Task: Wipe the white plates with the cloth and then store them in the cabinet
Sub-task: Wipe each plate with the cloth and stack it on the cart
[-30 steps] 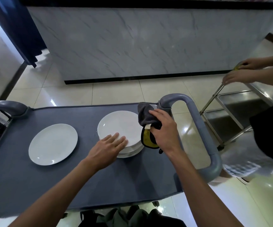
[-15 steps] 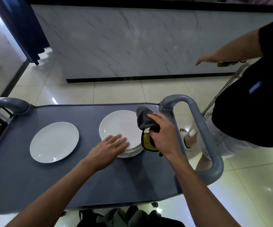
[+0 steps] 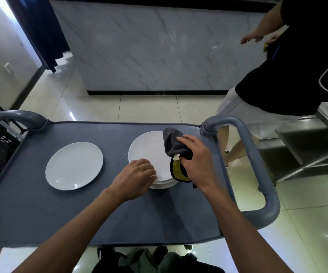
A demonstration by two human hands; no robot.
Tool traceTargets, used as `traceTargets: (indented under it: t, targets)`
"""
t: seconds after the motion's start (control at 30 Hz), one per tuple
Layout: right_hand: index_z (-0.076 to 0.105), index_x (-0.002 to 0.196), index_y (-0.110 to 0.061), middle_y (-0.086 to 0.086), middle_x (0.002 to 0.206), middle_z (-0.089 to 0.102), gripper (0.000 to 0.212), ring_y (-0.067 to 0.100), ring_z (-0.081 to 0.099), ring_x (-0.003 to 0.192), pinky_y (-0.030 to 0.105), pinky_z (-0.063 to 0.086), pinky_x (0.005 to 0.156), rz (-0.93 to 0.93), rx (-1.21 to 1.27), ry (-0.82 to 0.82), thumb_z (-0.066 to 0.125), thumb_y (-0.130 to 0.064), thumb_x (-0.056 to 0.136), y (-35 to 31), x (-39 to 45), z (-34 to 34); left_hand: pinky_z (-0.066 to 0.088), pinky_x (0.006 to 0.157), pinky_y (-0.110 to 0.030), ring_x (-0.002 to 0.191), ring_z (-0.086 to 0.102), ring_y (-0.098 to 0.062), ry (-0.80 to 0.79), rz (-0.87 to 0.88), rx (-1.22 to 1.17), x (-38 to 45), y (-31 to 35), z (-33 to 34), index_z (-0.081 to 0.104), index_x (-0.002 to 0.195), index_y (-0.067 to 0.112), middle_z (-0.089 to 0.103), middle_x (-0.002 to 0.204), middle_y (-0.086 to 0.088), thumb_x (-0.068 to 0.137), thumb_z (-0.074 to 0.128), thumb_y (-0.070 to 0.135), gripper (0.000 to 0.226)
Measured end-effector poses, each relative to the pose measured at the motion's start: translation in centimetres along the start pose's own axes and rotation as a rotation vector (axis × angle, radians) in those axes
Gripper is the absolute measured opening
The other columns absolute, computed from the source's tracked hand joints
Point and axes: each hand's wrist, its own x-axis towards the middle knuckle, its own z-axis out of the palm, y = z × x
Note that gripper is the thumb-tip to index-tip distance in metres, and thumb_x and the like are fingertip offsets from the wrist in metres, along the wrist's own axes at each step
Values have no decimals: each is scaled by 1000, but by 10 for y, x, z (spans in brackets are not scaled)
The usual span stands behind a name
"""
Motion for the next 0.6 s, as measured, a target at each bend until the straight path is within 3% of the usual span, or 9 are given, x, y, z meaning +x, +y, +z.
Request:
traceTargets:
  t: [0.13,0.27,0.37,0.6]
  targets:
    - [65,130,-13,4,133,59,58,19,53,123,24,40,108,-44,-7,-31,68,7,76,-19,11,11,52,73,-39,89,63,-26,110,-104,41,-1,-5,-12,74,89,13,69,92,-2,96,61,23,18]
    - [65,130,-13,5,134,59,59,22,54,124,33,42,109,-89,27,-90,67,7,75,-44,24,30,49,65,-40,80,60,-29,162,-227,62,-12,-21,-26,72,84,13,67,84,-3,89,66,13,8]
    - [65,131,-15,3,135,59,59,21,53,125,36,42,110,-123,41,-125,68,5,76,-63,34,48,50,64,-42,78,60,-30,175,-328,80,-28,-39,-37,74,86,10,68,84,-5,90,69,13,7]
    - [66,128,-13,2,133,60,58,17,55,122,27,43,107,-197,104,-202,68,7,74,-113,47,107,52,70,-40,88,63,-29,249,-699,38,-84,-89,-58,76,92,12,72,91,-2,92,68,15,8]
